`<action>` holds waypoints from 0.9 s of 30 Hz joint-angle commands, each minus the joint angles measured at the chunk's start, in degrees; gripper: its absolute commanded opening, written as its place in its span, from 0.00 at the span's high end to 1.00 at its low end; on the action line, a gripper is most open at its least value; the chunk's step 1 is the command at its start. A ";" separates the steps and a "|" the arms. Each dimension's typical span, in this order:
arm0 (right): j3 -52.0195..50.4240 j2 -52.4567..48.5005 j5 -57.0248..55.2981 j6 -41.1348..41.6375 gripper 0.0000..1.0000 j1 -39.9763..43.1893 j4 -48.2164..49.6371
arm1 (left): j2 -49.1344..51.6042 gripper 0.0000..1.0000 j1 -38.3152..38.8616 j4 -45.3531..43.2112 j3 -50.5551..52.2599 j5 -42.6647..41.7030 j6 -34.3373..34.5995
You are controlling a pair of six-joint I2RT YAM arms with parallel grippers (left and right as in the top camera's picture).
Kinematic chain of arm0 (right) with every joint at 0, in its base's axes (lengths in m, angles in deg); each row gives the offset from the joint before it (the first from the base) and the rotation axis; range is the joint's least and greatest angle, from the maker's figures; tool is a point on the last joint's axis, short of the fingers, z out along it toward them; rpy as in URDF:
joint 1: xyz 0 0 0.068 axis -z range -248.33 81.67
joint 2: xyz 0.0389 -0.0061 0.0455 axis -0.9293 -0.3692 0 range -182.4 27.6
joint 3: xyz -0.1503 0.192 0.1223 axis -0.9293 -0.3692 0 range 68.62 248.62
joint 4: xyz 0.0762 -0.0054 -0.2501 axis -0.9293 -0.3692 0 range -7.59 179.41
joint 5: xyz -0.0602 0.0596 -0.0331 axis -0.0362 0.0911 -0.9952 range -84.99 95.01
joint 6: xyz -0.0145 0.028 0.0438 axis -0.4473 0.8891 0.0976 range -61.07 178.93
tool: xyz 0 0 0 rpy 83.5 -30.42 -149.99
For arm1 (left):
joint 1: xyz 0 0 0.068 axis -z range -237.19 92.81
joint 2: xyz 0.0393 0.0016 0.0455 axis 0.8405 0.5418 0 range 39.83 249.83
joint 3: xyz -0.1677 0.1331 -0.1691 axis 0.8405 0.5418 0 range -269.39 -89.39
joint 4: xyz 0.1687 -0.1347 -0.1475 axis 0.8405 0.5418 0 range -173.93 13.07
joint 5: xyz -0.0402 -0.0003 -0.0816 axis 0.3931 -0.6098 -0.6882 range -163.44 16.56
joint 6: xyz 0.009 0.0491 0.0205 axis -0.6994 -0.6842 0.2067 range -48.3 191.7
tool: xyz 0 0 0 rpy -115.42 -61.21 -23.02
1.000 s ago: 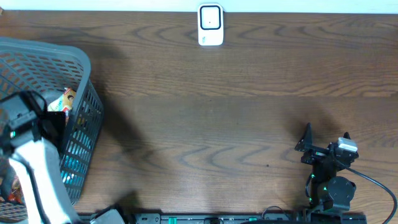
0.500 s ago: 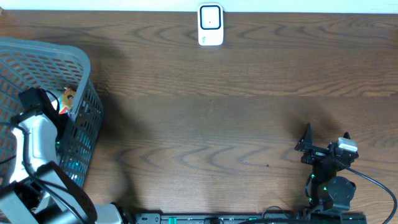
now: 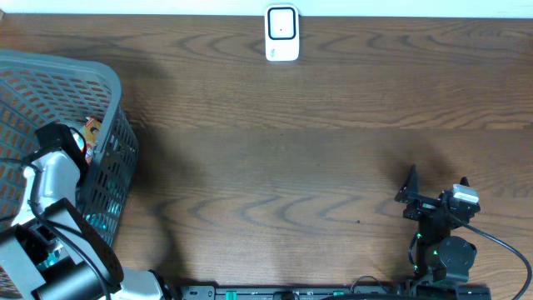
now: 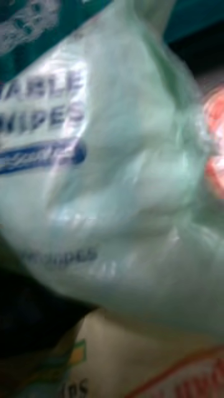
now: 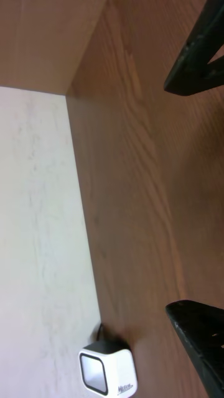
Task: Scan the item barcode
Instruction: 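Reach the left gripper into the basket and grasp the green wipes pack, then carry the wipes pack with the left gripper toward the scanner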
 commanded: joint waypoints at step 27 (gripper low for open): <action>-0.07 0.24 -0.68 0.85 0.01 0.46 -0.20 | -43.08 0.76 2.89 -7.21 -17.16 -13.27 -15.34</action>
